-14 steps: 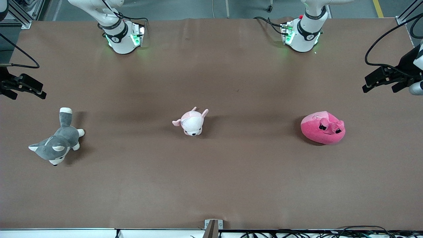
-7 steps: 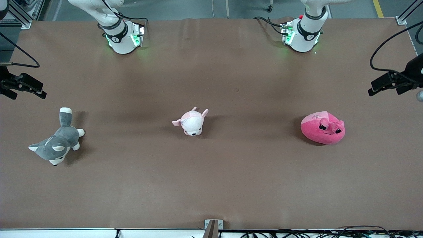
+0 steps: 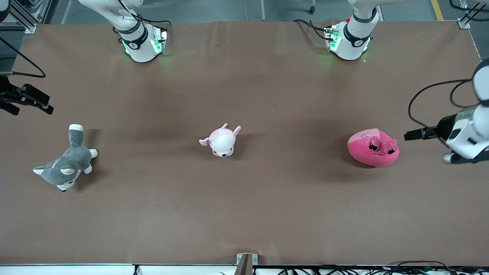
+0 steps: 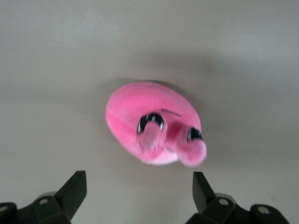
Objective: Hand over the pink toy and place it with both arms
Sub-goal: 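Lower the left gripper onto the pink plush and close on it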
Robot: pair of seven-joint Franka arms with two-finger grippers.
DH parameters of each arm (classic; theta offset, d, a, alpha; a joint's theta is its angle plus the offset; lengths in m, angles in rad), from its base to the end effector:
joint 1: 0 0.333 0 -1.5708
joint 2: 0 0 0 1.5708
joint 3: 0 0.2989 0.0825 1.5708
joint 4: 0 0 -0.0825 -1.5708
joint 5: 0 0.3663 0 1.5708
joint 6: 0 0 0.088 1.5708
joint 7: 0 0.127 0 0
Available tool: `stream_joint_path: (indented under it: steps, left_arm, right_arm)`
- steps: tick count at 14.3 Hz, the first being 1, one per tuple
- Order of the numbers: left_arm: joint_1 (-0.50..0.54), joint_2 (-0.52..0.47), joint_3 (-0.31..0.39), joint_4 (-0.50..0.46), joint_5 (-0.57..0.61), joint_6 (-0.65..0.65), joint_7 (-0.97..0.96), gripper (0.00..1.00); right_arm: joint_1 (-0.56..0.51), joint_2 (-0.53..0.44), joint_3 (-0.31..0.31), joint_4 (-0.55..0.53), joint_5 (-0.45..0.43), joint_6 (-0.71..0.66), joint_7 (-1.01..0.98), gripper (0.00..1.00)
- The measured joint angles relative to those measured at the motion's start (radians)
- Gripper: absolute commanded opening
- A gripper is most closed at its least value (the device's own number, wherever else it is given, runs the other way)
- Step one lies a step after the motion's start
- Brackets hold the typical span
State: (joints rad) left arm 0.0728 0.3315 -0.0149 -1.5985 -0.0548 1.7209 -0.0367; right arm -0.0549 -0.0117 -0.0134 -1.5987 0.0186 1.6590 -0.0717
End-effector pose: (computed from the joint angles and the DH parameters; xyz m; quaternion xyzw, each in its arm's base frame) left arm 0.6063 0.0298 0.3950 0.9927 0.0540 -0.1040 0.0301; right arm 0.5424 -0.0349 0.5891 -0.9993 -0.0012 -0.0366 0.0068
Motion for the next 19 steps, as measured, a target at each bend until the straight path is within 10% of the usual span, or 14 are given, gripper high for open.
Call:
stream_joint_path:
  steps: [3,16,19]
  left_arm:
    - [-0.003,0.066,-0.001,-0.006,0.0,0.036,-0.001,1.0]
    - [-0.003,0.073,-0.007,-0.119,0.0,0.152,-0.06,0.0]
    - [-0.006,0.073,-0.011,-0.126,0.0,0.162,-0.112,0.0]
  right_arm:
    - [0.0,0.0,-0.001,0.001,0.0,0.004,0.0,1.0]
    - [0.0,0.0,0.004,0.022,0.0,0.004,-0.001,1.0]
    - [0.0,0.0,0.004,0.023,0.0,0.005,-0.001,1.0]
